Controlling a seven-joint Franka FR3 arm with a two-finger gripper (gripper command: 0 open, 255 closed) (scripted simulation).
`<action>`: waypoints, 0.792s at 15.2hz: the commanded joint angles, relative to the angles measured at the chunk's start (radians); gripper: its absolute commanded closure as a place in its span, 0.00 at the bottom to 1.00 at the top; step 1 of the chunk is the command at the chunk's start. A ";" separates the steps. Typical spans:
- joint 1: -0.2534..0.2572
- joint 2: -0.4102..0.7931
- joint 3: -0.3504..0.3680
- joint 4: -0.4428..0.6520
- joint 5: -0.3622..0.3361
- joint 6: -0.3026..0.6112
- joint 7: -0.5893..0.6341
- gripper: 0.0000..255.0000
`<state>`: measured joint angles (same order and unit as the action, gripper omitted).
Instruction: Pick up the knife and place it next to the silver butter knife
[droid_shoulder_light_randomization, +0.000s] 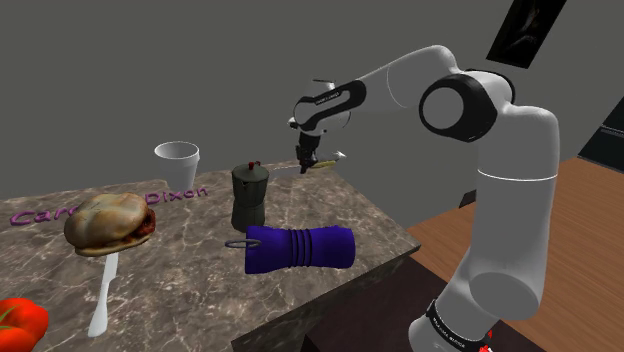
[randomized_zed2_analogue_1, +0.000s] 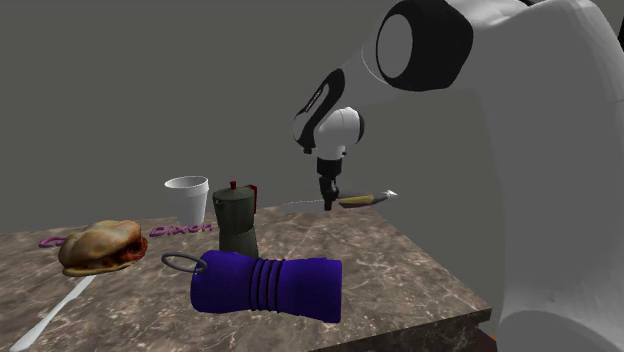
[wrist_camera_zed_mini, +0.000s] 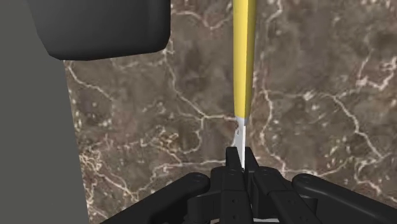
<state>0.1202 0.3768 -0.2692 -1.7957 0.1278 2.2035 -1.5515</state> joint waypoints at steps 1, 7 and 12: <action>0.002 -0.012 -0.002 0.012 -0.005 -0.023 0.004 1.00; 0.005 -0.044 -0.007 0.049 -0.018 -0.092 0.012 1.00; 0.006 -0.066 -0.011 0.087 -0.026 -0.151 0.018 1.00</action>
<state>0.1256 0.3128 -0.2796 -1.7213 0.1029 2.0677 -1.5355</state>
